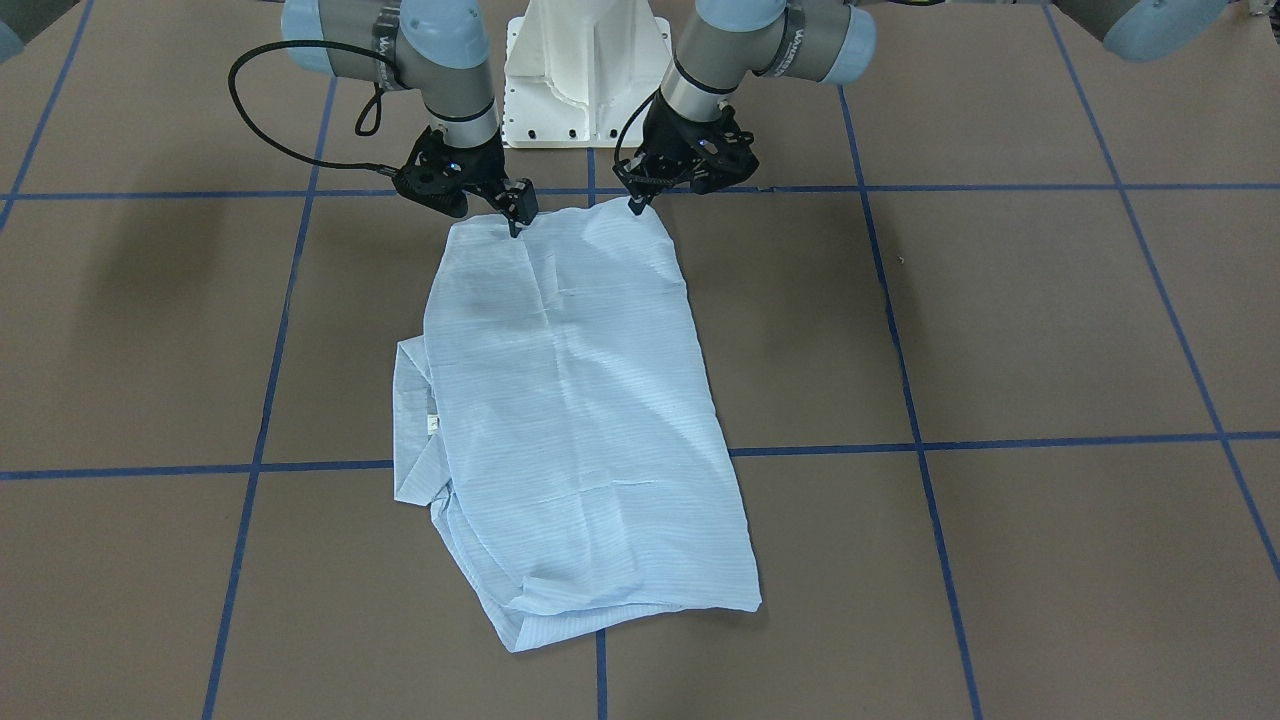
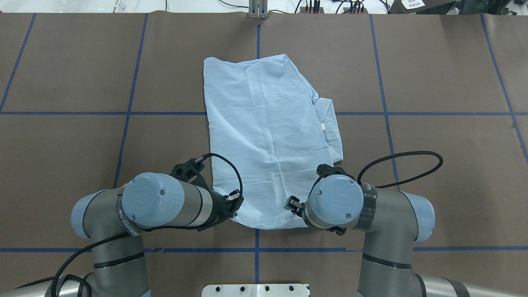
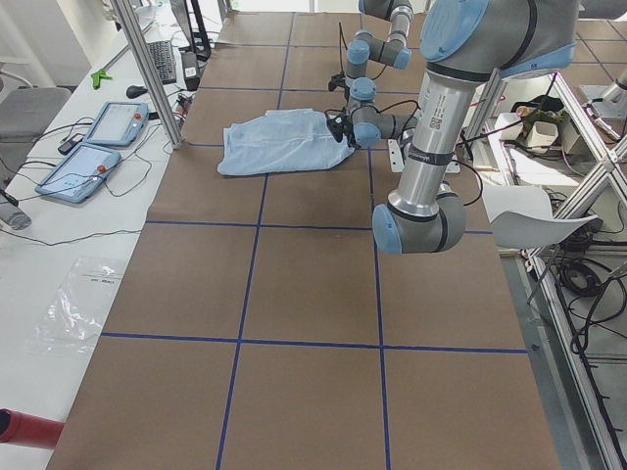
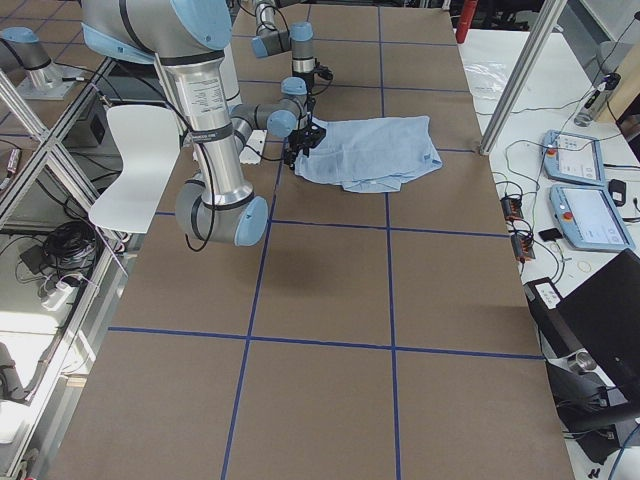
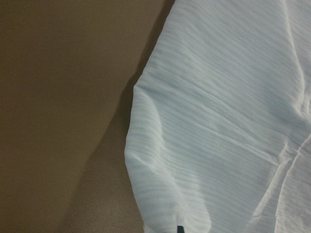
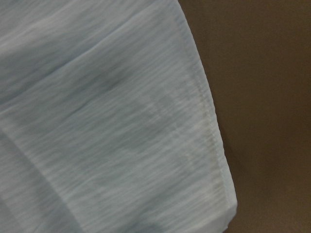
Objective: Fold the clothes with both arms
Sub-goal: 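Move both grippers to the shirt's corners nearest the robot, then grasp the near corners of the shirt with both grippers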
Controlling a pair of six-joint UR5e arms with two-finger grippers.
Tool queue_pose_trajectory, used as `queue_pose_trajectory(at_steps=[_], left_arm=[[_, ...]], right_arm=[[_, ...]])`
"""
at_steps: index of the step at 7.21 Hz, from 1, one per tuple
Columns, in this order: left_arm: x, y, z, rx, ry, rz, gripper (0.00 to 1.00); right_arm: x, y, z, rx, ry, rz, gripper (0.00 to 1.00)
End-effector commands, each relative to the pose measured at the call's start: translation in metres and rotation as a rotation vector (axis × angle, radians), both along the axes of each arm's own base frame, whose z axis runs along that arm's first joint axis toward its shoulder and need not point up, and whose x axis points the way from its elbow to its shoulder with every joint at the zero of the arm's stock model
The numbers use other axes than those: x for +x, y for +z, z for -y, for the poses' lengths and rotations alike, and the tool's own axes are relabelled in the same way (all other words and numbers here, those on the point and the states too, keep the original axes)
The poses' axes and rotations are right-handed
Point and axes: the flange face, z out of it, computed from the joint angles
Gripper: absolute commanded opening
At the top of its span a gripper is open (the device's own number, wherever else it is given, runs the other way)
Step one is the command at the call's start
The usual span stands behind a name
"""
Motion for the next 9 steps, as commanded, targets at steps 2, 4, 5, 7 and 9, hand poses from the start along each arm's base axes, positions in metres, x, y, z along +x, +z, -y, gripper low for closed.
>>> queue_pose_trajectory(at_steps=[2,4,5,7,9], left_arm=[[0.0001,-0.0010,0.0002,0.001,-0.001,-0.001,0.00],[0.0000,-0.0001,0.0001,-0.001,-0.001,0.000,0.00],[0.0000,-0.0001,0.0001,0.000,-0.001,0.000,0.00],[0.0000,-0.0001,0.0001,0.000,-0.001,0.000,0.00],[0.0001,-0.0010,0.0002,0.001,-0.001,-0.001,0.00]], right_arm=[[-0.0078,0.0058,-0.0026,-0.006,-0.008,-0.013,1.00],[-0.0086,0.0058,-0.0044,-0.005,-0.012,-0.013,1.00],[-0.0093,0.0067,-0.0061,-0.007,-0.014,-0.015,1.00],[-0.0111,0.0112,-0.0074,-0.007,-0.017,-0.024,1.00],[-0.0113,0.0128,-0.0073,-0.008,-0.017,-0.027,0.95]])
